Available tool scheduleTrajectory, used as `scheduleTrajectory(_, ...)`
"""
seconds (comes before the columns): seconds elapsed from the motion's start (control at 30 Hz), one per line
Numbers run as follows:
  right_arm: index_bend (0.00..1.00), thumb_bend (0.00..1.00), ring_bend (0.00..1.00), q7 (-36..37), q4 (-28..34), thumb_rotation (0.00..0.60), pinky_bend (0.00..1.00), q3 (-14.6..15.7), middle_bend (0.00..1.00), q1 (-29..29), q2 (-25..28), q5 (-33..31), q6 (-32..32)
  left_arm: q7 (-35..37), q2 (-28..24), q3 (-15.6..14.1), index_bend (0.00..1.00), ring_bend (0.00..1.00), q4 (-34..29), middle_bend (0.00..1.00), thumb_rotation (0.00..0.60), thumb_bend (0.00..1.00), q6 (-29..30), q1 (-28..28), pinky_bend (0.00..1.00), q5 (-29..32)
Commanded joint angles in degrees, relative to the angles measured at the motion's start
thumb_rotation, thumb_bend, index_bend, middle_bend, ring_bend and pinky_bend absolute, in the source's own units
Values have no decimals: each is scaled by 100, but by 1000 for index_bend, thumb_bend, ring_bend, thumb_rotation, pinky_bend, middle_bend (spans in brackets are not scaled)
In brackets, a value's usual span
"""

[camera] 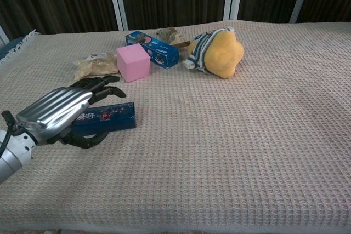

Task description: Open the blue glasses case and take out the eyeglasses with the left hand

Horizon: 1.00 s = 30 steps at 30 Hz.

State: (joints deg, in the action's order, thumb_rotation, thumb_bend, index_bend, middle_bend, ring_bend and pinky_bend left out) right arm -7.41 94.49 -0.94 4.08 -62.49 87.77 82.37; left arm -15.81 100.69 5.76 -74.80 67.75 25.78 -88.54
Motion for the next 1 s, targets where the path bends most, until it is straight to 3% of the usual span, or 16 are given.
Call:
scheduleTrajectory(0.03, 0, 186, 0, 18, -1, 600, 0, -4, 0, 5, 10, -11, -8, -206, 165, 103, 212, 0, 116, 0, 600, 341, -36, 79, 4, 164)
scheduleTrajectory(0.23, 0, 186, 0, 69, 3, 600, 0, 4, 0, 3, 37, 2, -5, -373, 346, 204, 220, 0, 315, 0, 600, 340, -135, 189, 7, 411)
scheduleTrajectory(0.5, 0, 187, 0, 100, -10, 600, 0, -2, 0, -11, 46, 3, 32, -440, 546, 300, 304, 0, 638, 0, 600, 342, -172, 328, 12, 608)
scheduleTrajectory(1.0, 0, 186, 0, 63, -6, 600, 0, 2, 0, -4, 39, -11, 10, -428, 553, 265, 374, 0, 721, 1, 600, 348, -91, 423, 15, 713)
